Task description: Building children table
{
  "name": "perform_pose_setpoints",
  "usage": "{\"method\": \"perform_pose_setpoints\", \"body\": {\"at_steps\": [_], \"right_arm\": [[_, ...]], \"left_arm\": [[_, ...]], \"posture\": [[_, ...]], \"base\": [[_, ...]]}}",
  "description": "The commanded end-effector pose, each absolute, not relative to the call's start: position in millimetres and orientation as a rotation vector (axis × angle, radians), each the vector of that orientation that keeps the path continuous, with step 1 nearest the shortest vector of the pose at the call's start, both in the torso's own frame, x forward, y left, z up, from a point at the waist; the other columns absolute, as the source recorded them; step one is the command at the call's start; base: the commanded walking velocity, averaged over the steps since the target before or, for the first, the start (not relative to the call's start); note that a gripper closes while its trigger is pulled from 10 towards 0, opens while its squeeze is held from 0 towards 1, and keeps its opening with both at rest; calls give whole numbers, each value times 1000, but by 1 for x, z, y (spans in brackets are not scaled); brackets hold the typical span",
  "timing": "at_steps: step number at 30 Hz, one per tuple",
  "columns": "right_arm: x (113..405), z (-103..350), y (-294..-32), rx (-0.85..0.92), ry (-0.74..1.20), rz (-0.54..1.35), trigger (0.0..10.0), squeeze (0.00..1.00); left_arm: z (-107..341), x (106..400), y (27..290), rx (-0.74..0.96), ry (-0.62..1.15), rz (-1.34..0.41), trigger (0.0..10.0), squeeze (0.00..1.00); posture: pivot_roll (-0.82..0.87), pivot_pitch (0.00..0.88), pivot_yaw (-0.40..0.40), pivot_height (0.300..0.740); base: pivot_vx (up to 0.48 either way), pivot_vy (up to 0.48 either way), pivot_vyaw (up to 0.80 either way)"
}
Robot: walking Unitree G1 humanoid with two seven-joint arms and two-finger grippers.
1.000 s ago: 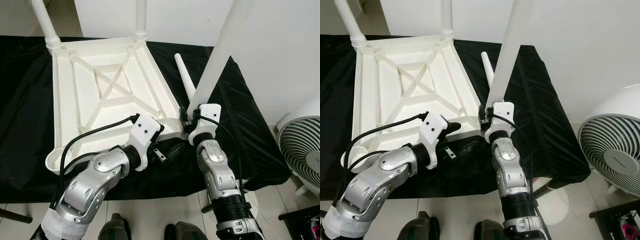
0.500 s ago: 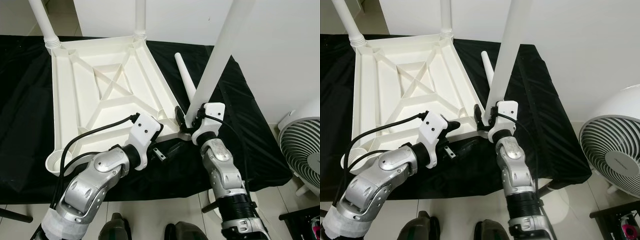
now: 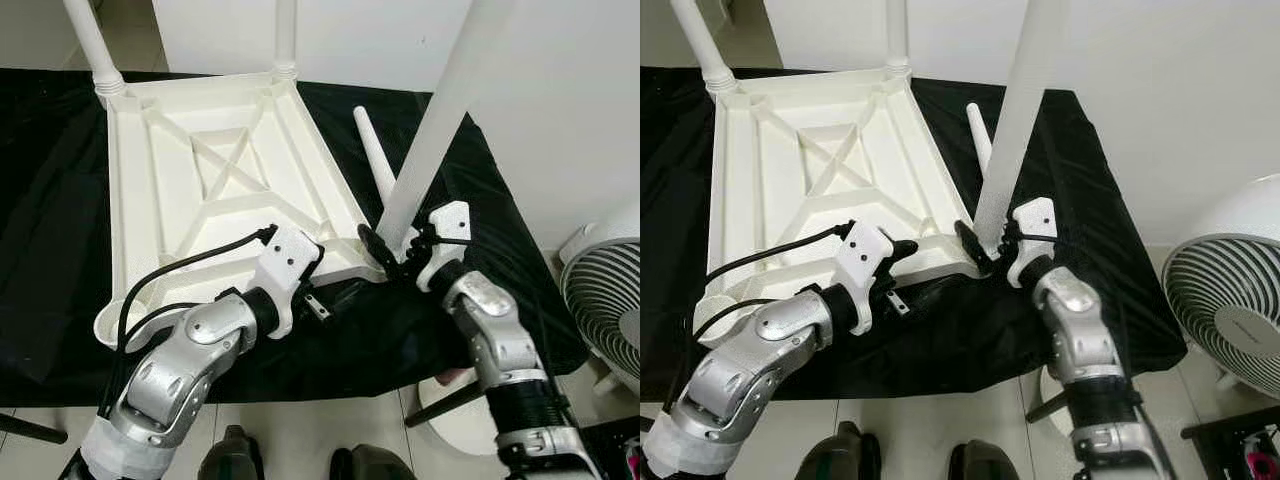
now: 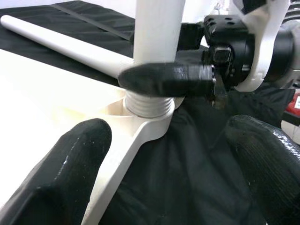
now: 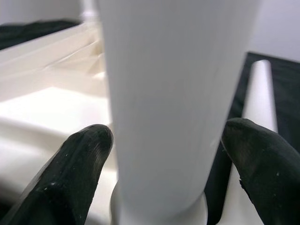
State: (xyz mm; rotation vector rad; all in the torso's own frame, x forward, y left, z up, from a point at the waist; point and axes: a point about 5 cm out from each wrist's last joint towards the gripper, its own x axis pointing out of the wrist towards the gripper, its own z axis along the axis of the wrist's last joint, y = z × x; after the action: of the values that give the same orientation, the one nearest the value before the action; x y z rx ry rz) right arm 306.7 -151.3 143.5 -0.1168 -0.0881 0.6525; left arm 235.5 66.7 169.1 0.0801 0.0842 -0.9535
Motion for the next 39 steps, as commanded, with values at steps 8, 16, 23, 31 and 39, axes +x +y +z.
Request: {"method": "perform_pose_setpoints", "body": {"at_steps": [8, 16, 23, 31, 39], "right_arm": [[317, 138, -152, -152, -47, 778, 10000, 0], [328, 135, -147, -164, -31, 850, 10000, 0], [336, 135, -148, -166, -23, 857, 0, 0], [334, 134, -149, -131, -25, 834, 10000, 0], [335, 142, -141, -89, -67, 731, 10000, 0]], "left_arm": [[170, 233, 66, 94, 82, -978, 10000, 0], [172, 234, 65, 97, 75, -984, 10000, 0], [174, 235, 65, 97, 67, -976, 10000, 0], [174, 234, 64, 92, 66, -976, 10000, 0], [173, 234, 63, 86, 68, -979, 10000, 0]], "posture": [[6, 33, -31, 740], [12, 38, -31, 740], [23, 44, -37, 740], [17, 50, -39, 740], [2, 56, -35, 740]], "base": [[0, 0, 0], [0, 0, 0], [0, 0, 0], [0, 0, 0], [0, 0, 0]]}}
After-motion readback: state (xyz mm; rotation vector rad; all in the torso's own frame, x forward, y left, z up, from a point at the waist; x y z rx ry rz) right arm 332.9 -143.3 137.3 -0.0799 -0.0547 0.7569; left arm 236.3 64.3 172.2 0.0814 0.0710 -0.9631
